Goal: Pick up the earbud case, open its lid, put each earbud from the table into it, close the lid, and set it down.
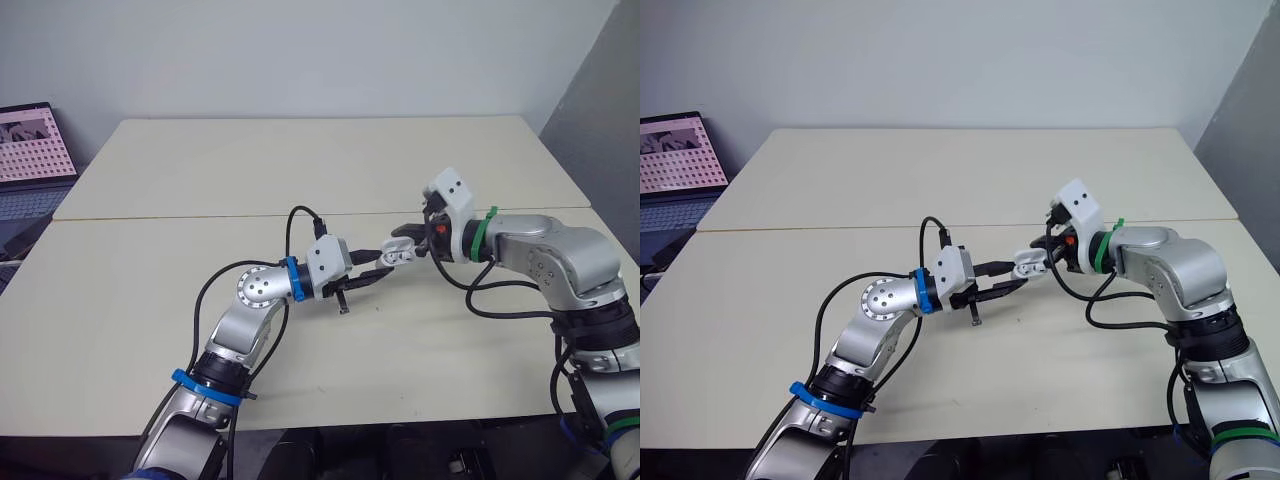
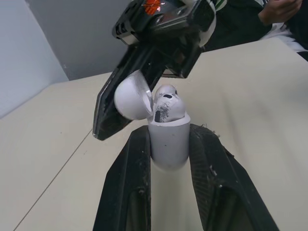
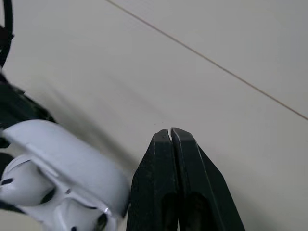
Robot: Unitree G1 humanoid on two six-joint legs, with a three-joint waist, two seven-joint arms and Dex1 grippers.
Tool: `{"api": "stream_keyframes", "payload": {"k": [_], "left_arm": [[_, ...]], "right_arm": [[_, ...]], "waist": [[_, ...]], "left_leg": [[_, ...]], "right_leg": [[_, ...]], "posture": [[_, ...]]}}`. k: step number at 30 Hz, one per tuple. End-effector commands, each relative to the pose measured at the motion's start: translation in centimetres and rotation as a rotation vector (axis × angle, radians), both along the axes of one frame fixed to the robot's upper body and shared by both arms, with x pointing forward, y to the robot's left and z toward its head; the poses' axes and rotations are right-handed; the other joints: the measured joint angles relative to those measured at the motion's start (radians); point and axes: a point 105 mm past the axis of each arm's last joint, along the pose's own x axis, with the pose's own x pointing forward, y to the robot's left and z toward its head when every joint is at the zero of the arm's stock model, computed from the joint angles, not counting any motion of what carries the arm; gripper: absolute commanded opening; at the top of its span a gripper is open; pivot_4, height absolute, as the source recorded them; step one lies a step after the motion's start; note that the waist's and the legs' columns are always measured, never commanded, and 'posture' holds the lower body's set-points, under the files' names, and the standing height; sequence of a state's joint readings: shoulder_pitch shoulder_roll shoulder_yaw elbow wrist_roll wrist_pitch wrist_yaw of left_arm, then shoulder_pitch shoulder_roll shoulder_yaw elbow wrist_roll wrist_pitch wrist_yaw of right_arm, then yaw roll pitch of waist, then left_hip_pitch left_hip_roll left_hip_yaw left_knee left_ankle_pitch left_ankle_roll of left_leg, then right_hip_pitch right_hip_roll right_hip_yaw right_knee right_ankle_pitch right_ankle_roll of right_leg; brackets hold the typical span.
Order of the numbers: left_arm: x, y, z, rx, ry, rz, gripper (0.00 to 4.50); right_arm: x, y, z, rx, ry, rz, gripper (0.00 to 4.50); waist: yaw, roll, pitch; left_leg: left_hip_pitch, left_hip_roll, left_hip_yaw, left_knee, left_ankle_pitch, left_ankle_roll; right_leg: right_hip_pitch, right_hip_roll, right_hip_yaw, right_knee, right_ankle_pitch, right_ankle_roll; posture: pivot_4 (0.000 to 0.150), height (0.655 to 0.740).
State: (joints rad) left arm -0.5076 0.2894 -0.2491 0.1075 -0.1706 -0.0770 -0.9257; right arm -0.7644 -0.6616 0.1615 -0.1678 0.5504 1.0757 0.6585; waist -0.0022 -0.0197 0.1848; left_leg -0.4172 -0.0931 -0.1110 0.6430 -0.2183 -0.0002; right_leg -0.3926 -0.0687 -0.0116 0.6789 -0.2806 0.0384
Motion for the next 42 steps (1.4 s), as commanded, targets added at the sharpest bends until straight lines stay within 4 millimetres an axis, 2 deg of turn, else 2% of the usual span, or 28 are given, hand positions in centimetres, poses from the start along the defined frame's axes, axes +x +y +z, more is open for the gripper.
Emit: {"api": "stream_keyframes", "payload": {"k": [1,8,12,15,16,17,19,21,25,26,31,32,37,42], "left_arm": [[0.4,0.5,1.0,-0.035,-0.026,0.041,0.73],[0.6,0.4,1.2,-0.076,0.024,0.061,0.73],[1.0,0.7,1.3,-0.129,0.134,0.084,0.73],[1.3,1.7,1.0,-0.193,0.4,0.128,0.73],[1.4,2.1,0.5,-0.194,0.506,0.156,0.73],[1.4,2.5,-0.1,-0.187,0.609,0.181,0.73],[1.4,3.5,-1.1,-0.181,0.792,0.243,0.73],[1.7,4.6,-2.2,-0.172,0.962,0.324,0.73],[2.0,5.7,-3.8,-0.154,1.197,0.451,0.73],[2.0,5.8,-4.1,-0.147,1.228,0.466,0.73],[2.0,6.8,-5.6,-0.11,1.283,0.587,0.73],[2.0,7.2,-5.8,-0.106,1.276,0.607,1.46],[1.1,9.8,-6.3,-0.078,1.281,0.687,2.96],[0.6,15.2,-5.5,-0.029,1.17,0.811,4.42]], "right_arm": [[-2.0,0.9,1.8,0.026,-0.03,0.095,0.06],[-3.3,1.6,2.4,0.058,-0.075,0.104,0.06],[-2.6,1.2,4.4,0.115,-0.218,0.048,0.06],[-2.7,0.4,6.9,0.151,-0.376,0.04,0.69],[-3.0,0.2,7.0,0.127,-0.426,0.052,0.93],[-3.3,-0.2,6.8,0.107,-0.461,0.061,1.37],[-4.1,-0.7,5.5,0.065,-0.503,0.089,2.01],[-5.3,-0.8,3.3,-0.013,-0.518,0.165,2.75],[-7.1,-0.9,-0.4,-0.094,-0.461,0.273,4.23],[-7.3,-1.1,-1.0,-0.108,-0.456,0.283,4.45],[-6.9,-1.5,-1.8,-0.105,-0.444,0.259,4.45],[-6.7,-1.6,-1.8,-0.097,-0.446,0.246,4.5],[-5.8,-2.4,-1.7,-0.092,-0.459,0.209,4.5],[-5.0,-3.4,-1.8,-0.101,-0.468,0.194,4.5]], "waist": [[0.0,0.0,0.0],[0.0,0.0,0.0],[0.0,0.0,0.0],[-0.001,0.0,0.0],[-0.001,0.0,0.0],[-0.002,0.0,0.0],[-0.002,0.0,0.0],[-0.001,0.0,0.0],[0.0,-0.001,0.0],[0.0,-0.001,0.0],[0.0,-0.001,0.0],[0.001,-0.001,0.0],[0.0,-0.001,0.0],[-0.013,-0.001,0.0]], "left_leg": [[0.0,0.0,0.0,0.0,0.0,0.0],[0.0,0.0,0.0,0.0,0.0,0.0],[0.0,0.0,-0.001,0.0,0.0,0.0],[0.0,0.0,0.0,0.0,0.0,0.0],[0.0,0.0,0.0,0.0,0.0,0.0],[0.0,0.0,-0.001,0.0,0.0,0.0],[0.0,0.0,-0.001,0.0,0.0,0.0],[0.001,0.0,-0.002,0.0,0.0,0.0],[0.001,-0.001,-0.001,0.002,0.0,0.0],[0.001,0.0,-0.002,0.002,0.0,0.0],[0.003,0.0,-0.001,0.001,0.002,-0.003],[0.003,0.0,-0.001,0.001,0.002,-0.004],[0.003,0.0,-0.001,0.001,0.002,-0.005],[0.008,0.002,0.002,-0.003,0.002,-0.006]], "right_leg": [[0.0,0.0,0.0,0.0,0.0,0.0],[0.0,0.0,0.0,0.0,0.0,0.0],[0.0,0.0,0.0,0.0,0.0,0.0],[-0.001,0.0,0.0,0.0,0.0,0.0],[0.0,0.0,0.0,0.001,0.0,0.0],[-0.001,0.0,0.0,0.001,0.0,0.001],[0.001,0.0,-0.001,0.001,-0.001,0.002],[0.002,0.001,-0.002,0.001,-0.002,0.004],[0.003,0.0,-0.002,0.001,-0.003,0.005],[0.003,0.001,-0.002,0.001,-0.005,0.009],[0.003,0.001,0.0,0.001,-0.003,0.006],[0.003,0.001,-0.001,0.001,-0.002,0.004],[0.003,0.001,0.0,0.001,-0.002,0.004],[0.004,0.001,0.002,0.001,-0.002,0.004]], "posture": [[0.15,0.74],[0.15,0.74],[0.15,0.74],[0.15,0.74],[0.15,0.74],[0.15,0.74],[0.15,0.74],[0.15,0.74],[0.15,0.74],[0.15,0.74],[0.15,0.74],[0.15,0.74],[0.15,0.74],[0.15,0.74]]}}
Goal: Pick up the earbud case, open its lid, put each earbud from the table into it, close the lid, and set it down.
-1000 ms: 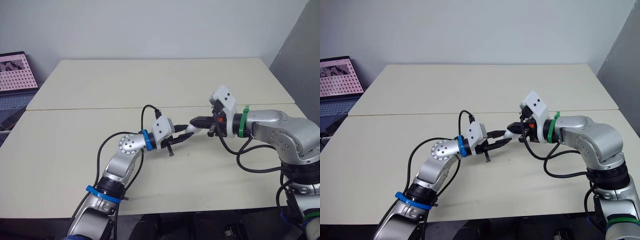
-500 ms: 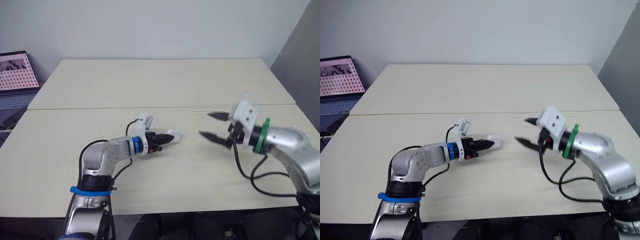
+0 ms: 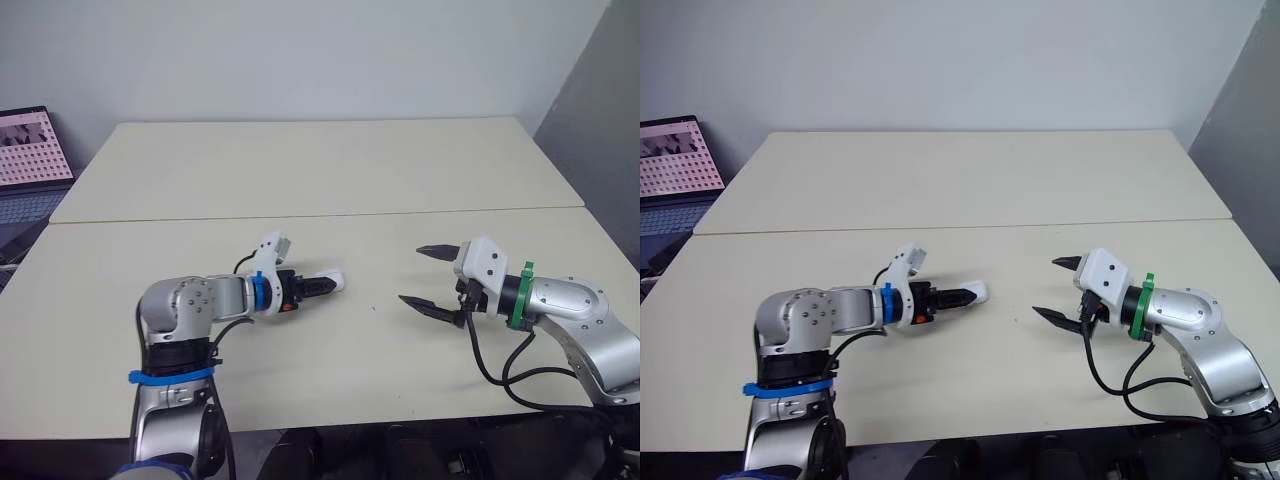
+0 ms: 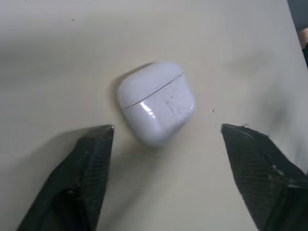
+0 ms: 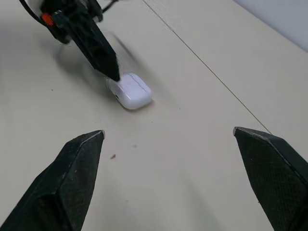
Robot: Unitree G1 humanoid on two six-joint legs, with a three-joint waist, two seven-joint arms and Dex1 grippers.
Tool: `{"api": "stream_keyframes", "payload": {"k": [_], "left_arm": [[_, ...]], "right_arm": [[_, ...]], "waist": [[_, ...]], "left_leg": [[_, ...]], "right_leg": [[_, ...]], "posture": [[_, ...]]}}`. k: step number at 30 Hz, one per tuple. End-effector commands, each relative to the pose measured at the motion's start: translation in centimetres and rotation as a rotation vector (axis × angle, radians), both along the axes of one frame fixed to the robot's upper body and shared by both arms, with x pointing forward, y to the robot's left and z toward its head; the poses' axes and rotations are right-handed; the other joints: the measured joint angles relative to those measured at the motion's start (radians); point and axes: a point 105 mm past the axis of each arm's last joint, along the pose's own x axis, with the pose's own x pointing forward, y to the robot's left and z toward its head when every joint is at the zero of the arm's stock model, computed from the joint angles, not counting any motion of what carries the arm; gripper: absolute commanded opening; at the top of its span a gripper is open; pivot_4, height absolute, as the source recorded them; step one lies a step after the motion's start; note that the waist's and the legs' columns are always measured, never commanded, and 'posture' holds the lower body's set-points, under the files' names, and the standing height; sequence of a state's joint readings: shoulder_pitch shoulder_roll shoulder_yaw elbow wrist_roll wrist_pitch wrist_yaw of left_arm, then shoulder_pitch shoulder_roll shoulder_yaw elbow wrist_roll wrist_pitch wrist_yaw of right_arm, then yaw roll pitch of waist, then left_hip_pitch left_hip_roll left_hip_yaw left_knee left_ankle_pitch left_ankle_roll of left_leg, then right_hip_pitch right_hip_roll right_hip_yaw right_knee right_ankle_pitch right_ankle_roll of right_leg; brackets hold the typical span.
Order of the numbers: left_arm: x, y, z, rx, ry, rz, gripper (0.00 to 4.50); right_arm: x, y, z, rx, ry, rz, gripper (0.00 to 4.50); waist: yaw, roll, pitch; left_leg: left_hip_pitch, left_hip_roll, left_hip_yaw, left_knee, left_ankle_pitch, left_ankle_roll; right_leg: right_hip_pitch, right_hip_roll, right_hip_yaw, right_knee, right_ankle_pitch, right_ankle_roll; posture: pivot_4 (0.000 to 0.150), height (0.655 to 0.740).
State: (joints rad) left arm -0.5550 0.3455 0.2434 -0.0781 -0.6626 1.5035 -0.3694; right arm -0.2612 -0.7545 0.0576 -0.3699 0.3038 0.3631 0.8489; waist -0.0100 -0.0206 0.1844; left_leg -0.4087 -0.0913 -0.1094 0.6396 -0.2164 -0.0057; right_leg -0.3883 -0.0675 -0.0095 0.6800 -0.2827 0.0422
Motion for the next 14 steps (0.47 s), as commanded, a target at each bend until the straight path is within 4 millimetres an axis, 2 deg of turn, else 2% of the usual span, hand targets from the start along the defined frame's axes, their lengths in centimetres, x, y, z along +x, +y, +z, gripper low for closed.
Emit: {"api": "stream_keyframes", "payload": {"k": [1,3,6,8,11,14], "left_arm": [[0.0,6.7,-0.6,0.194,-0.052,0.131,4.46],[0.4,9.1,0.7,0.291,-0.201,0.096,4.46],[1.9,10.1,4.5,0.362,-0.534,0.0,4.46],[2.4,10.4,5.9,0.401,-0.694,-0.079,4.46],[3.4,11.6,5.6,0.464,-0.809,-0.093,4.46],[4.0,11.1,6.0,0.441,-0.848,-0.098,4.46]], "right_arm": [[0.5,-1.0,1.2,0.003,-0.065,-0.01,4.5],[0.6,-1.6,1.3,0.004,-0.065,-0.017,4.5],[0.5,-1.9,1.6,0.031,-0.03,-0.016,4.5],[0.1,-1.5,2.1,0.1,0.032,0.001,4.5],[0.0,-1.2,2.5,0.135,0.058,0.009,4.5],[-0.1,-1.3,2.2,0.123,0.067,0.002,4.5]], "waist": [[-0.01,0.0,0.0],[-0.019,0.0,0.0],[-0.007,0.0,0.0],[0.012,0.0,0.0],[0.025,0.0,0.0],[0.028,0.0,0.0]], "left_leg": [[0.001,0.0,0.001,-0.002,0.0,0.0],[0.006,0.001,0.003,-0.009,0.0,0.0],[0.007,0.002,0.002,-0.012,0.001,-0.001],[0.006,0.003,0.002,-0.012,0.001,-0.001],[0.004,0.003,0.002,-0.011,0.001,-0.001],[0.002,0.002,0.002,-0.011,0.0,0.0]], "right_leg": [[0.0,0.0,0.001,0.0,0.0,0.0],[0.001,0.0,0.003,0.0,-0.001,-0.002],[0.0,0.0,0.002,0.0,-0.004,-0.009],[0.0,0.0,0.0,-0.001,-0.004,-0.011],[0.0,-0.001,-0.001,-0.003,-0.004,-0.012],[-0.001,-0.002,-0.001,-0.005,-0.004,-0.012]], "posture": [[0.15,0.74],[0.15,0.74],[0.15,0.74],[0.15,0.74],[0.15,0.74],[0.15,0.74]]}}
